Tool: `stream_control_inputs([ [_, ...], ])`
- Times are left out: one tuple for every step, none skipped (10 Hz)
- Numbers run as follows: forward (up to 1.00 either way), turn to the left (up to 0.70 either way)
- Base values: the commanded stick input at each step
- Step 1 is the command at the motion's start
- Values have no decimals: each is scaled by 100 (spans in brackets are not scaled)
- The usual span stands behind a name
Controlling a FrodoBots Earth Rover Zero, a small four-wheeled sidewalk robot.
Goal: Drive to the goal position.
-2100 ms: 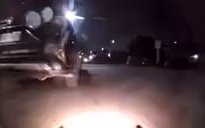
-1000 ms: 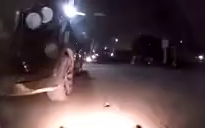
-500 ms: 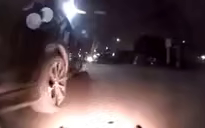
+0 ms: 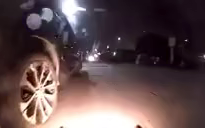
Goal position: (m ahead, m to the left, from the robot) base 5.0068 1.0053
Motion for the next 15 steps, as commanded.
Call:
stream_control_inputs([
  [70, 0],
  [70, 0],
  [70, 0],
  [70, 2],
  [70, 3],
  [70, 9],
  [70, 24],
  [70, 20],
  [70, 13],
  [70, 0],
  [70, 0],
  [70, 0],
  [70, 0],
  [70, 0],
  [70, 0],
])
